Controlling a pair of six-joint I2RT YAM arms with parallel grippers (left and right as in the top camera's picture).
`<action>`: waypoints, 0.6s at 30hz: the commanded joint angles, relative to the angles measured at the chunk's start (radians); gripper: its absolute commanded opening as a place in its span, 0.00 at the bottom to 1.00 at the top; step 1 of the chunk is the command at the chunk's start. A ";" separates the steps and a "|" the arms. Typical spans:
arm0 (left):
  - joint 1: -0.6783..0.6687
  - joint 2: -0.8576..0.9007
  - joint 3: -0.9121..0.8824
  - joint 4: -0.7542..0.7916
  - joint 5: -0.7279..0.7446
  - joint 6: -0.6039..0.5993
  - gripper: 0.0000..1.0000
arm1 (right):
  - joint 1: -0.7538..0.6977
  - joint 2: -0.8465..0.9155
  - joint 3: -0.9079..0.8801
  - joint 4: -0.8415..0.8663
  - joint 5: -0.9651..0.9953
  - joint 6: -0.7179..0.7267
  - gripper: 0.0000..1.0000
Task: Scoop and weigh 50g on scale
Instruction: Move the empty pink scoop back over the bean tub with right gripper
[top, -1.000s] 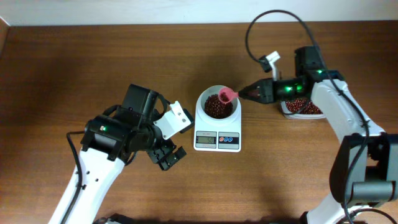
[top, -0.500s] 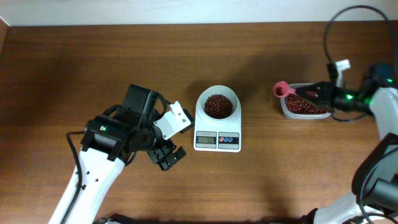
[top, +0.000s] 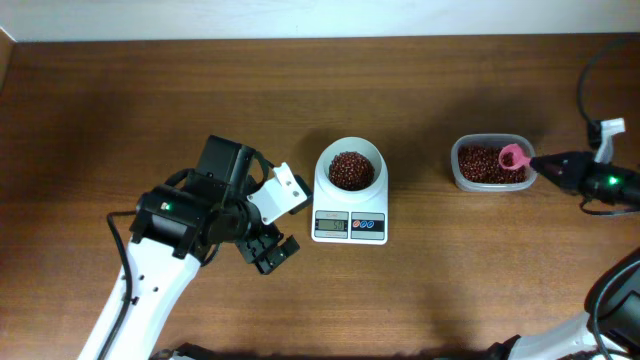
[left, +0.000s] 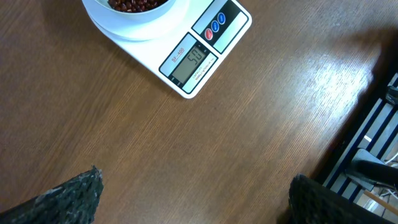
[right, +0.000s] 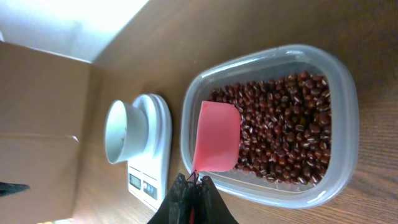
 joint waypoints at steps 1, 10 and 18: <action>0.003 -0.007 -0.003 0.002 0.011 0.016 0.99 | 0.056 -0.045 0.022 0.014 0.184 0.023 0.04; 0.003 -0.007 -0.003 0.002 0.011 0.016 0.99 | 0.232 -0.160 0.022 0.087 0.660 0.174 0.04; 0.003 -0.007 -0.003 0.002 0.011 0.016 0.99 | 0.486 -0.166 0.036 0.089 1.024 0.221 0.04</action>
